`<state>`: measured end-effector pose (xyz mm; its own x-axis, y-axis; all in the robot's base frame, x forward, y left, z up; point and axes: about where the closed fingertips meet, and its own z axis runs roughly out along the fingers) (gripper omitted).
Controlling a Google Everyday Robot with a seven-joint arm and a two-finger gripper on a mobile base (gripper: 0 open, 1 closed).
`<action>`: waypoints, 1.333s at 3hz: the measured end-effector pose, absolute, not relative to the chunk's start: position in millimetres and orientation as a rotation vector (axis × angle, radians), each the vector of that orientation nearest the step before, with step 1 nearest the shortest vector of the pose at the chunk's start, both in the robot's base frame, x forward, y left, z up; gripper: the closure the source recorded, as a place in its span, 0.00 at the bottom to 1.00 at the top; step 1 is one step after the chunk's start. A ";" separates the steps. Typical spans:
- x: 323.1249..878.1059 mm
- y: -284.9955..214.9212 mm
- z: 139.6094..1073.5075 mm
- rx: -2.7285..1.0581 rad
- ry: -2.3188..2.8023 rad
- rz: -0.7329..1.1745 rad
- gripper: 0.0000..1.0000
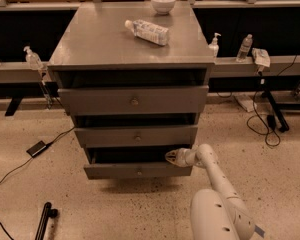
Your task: Open bottom drawer
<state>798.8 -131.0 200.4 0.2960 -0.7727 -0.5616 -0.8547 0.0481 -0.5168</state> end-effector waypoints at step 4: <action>798.7 -131.1 200.8 -1.726 1.484 0.123 1.00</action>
Offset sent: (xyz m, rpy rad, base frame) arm -0.1409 -0.0425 -0.0156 0.0448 0.1269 -0.0314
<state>798.7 -131.1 200.8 0.2959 -0.7726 -0.5617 -0.8548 0.0482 -0.5167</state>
